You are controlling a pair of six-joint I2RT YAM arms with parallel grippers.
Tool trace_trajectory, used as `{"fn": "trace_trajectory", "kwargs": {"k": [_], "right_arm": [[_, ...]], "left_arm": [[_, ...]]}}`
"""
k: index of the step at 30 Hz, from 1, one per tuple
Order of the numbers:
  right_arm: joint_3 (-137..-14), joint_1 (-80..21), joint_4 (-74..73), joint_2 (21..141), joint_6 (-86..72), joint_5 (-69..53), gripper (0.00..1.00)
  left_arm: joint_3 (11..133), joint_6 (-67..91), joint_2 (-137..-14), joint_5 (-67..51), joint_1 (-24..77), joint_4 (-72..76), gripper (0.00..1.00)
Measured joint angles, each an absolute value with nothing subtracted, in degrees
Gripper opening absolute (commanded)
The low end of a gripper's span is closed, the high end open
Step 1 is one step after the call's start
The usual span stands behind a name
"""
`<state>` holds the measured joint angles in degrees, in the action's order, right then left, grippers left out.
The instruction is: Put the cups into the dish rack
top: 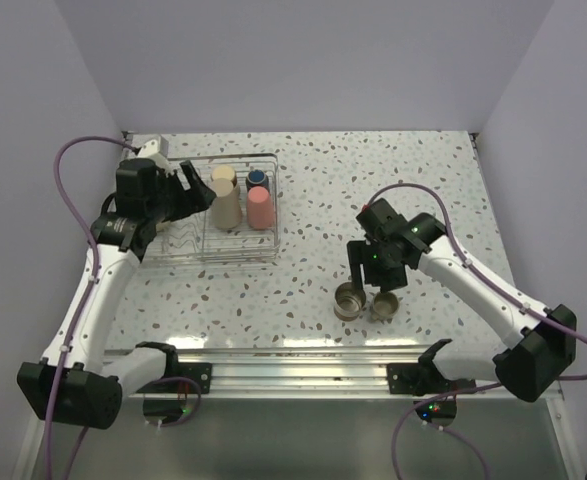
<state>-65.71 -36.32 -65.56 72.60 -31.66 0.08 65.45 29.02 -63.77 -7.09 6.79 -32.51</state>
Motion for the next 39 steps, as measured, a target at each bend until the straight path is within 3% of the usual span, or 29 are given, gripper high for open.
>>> {"fn": "trace_trajectory", "kwargs": {"k": [21, 29, 34, 39], "right_arm": [[-60.1, -36.3, -54.6, 81.1, -33.4, -1.0, 0.57], [-56.6, -36.3, -51.7, 84.0, -33.4, -1.7, 0.34], [-56.7, -36.3, -50.8, 84.8, -33.2, -2.3, 0.03], [-59.1, -36.3, -51.5, 85.2, -33.1, -2.0, 0.0]], "left_arm": [[62.9, 31.9, -56.3, -5.8, 11.0, -34.7, 0.78], [62.9, 31.7, -56.5, -5.5, 11.0, -35.6, 0.78], [62.9, 31.2, -57.4, -5.5, 11.0, -35.5, 0.78], [62.9, 30.5, -58.8, -5.5, 11.0, -35.4, 0.78]]}}
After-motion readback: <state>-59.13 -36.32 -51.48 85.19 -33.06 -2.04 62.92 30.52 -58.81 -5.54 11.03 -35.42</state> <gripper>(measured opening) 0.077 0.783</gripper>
